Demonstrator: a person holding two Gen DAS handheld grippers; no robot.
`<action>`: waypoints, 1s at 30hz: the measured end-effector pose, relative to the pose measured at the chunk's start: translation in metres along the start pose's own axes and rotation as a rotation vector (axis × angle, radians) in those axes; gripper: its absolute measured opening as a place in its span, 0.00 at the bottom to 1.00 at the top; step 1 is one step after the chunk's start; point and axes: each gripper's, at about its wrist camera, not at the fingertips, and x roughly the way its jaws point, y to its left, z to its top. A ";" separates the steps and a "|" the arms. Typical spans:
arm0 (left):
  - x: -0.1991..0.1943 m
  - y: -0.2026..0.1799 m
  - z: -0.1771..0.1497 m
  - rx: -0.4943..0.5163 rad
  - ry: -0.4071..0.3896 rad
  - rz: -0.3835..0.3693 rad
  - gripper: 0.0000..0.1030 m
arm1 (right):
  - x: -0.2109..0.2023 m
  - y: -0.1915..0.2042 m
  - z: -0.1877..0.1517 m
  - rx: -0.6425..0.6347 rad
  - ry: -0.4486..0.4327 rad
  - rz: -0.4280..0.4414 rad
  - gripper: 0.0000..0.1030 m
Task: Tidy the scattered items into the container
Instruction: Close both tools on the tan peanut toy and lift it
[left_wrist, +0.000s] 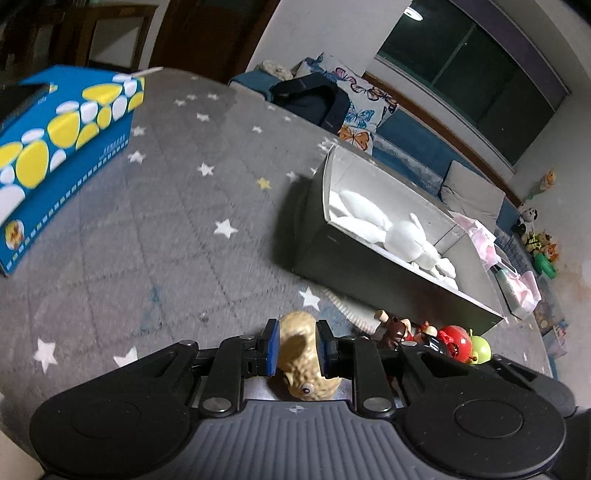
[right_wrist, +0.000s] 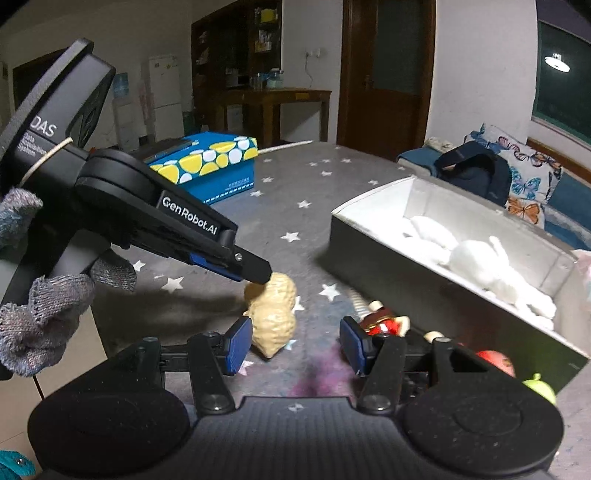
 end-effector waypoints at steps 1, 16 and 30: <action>0.001 0.001 0.000 -0.008 0.004 -0.003 0.24 | 0.003 0.001 0.000 0.001 0.004 0.003 0.52; 0.010 0.018 0.004 -0.100 0.023 -0.048 0.27 | 0.041 0.007 0.006 0.026 0.057 0.056 0.51; 0.016 0.033 -0.001 -0.190 0.046 -0.107 0.35 | 0.066 0.008 0.010 0.067 0.103 0.063 0.42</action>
